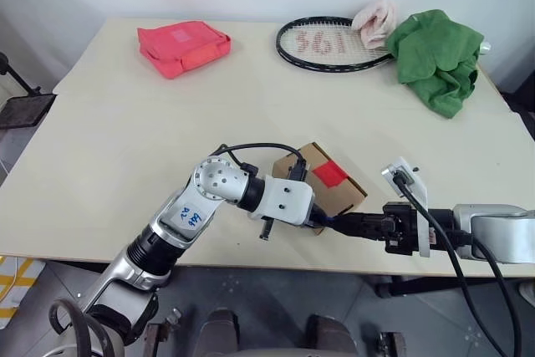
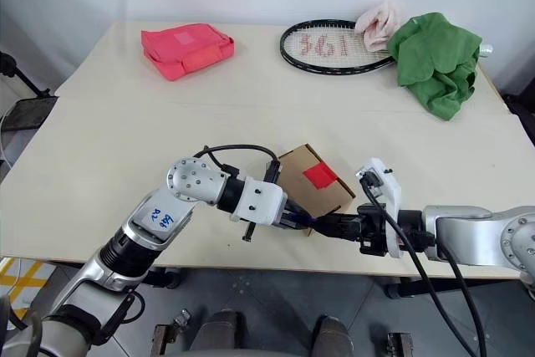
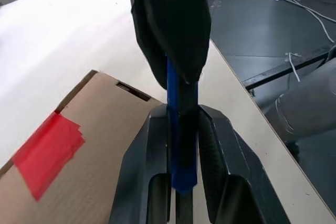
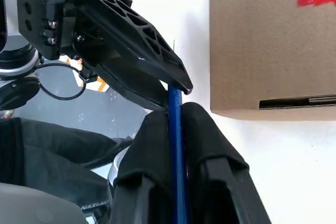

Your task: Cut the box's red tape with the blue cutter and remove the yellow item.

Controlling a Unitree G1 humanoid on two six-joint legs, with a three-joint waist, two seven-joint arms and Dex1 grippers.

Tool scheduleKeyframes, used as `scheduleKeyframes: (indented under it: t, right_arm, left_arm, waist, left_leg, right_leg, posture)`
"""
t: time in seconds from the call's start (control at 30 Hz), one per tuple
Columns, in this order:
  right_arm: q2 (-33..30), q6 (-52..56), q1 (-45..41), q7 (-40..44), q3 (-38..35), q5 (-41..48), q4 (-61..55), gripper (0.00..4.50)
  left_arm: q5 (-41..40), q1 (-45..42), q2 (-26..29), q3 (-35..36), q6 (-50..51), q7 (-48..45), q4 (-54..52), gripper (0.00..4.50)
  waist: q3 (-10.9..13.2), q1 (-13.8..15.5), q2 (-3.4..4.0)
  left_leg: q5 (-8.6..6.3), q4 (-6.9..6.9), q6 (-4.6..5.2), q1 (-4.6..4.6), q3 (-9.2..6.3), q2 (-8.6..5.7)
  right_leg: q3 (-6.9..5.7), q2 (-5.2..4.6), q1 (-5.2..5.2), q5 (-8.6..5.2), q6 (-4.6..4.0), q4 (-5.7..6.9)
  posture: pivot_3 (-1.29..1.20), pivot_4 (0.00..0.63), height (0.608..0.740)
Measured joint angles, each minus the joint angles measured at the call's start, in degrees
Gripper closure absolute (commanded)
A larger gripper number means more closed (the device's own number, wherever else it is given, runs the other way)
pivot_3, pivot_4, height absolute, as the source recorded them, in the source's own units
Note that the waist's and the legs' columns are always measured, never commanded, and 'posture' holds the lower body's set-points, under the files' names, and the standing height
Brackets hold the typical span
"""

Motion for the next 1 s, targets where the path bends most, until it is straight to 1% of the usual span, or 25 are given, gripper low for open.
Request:
scheduleKeyframes:
  t: [0.5, 0.57, 0.6, 0.73, 0.83, 0.9, 1.0]
  right_arm:
    - [-0.8, 1.3, -0.9, 2.0, 0.5, -0.2, 1.3, 4.42]
    - [-0.8, 1.4, -0.9, 2.1, 0.6, -0.2, 1.4, 4.42]
    - [-0.8, 1.4, -0.9, 2.4, 0.7, -0.2, 1.4, 4.42]
    - [-0.8, 1.6, -0.8, 3.8, 1.0, -0.2, 1.3, 4.42]
    - [-1.2, 1.7, 0.3, 5.8, 0.2, -0.1, 0.9, 4.42]
    - [-2.2, 1.8, 1.6, 7.1, -1.5, -0.1, 0.6, 4.42]
    - [-3.4, 1.6, 4.5, 9.9, -6.4, -0.1, 0.3, 4.42]
  left_arm:
    - [0.4, 0.0, -0.5, 0.0, -0.1, 0.0, 0.0, 4.09]
    - [0.2, 0.0, -0.6, 0.0, 0.5, 0.0, 0.0, 3.37]
    - [-0.3, 0.0, -0.9, 0.1, 1.2, 0.0, -0.1, 3.18]
    - [-1.9, 0.0, -1.9, 0.8, 2.3, 0.8, -1.2, 1.95]
    - [-4.6, 0.8, -1.1, 3.2, 3.0, 0.8, -2.7, 1.06]
    - [-8.0, 2.0, 1.0, 6.1, 4.5, -0.2, -3.9, 1.06]
    - [-15.9, 4.4, 5.8, 12.7, 8.3, -3.5, -5.1, 1.06]
  waist:
    - [0.0, 0.0, 0.00]
    - [0.0, 0.0, 0.00]
    - [0.0, 0.0, 0.00]
    - [0.0, 0.0, 0.00]
    - [0.0, 0.0, 0.00]
    - [0.0, -0.1, 0.00]
    - [0.0, -0.2, 0.02]
  left_leg:
    - [-0.02, 0.03, 0.03, 0.00, 0.00, 0.00]
    - [-0.03, 0.03, 0.04, 0.00, 0.00, 0.00]
    - [-0.03, 0.03, 0.04, -0.01, 0.00, 0.00]
    - [-0.03, 0.05, 0.04, -0.02, 0.00, 0.00]
    - [-0.03, 0.04, 0.04, -0.01, 0.00, 0.01]
    - [-0.03, 0.04, 0.05, -0.01, 0.00, 0.01]
    - [-0.04, 0.03, 0.05, 0.00, 0.00, 0.05]
  right_leg:
    - [0.00, 0.00, 0.00, 0.00, 0.00, 0.00]
    - [0.00, 0.00, 0.00, 0.00, 0.00, 0.01]
    - [0.00, 0.00, 0.00, 0.00, 0.00, 0.00]
    - [0.00, 0.00, 0.00, 0.00, 0.00, 0.00]
    - [0.00, 0.00, 0.00, 0.00, 0.00, 0.02]
    - [0.00, 0.00, 0.00, 0.00, 0.00, 0.03]
    - [0.00, 0.03, -0.03, 0.00, 0.00, 0.06]
  posture:
    - [0.00, 0.150, 0.740]
    - [0.00, 0.150, 0.740]
    - [0.00, 0.150, 0.740]
    - [0.00, 0.150, 0.740]
    - [0.00, 0.150, 0.740]
    - [0.00, 0.150, 0.740]
    - [0.00, 0.150, 0.740]
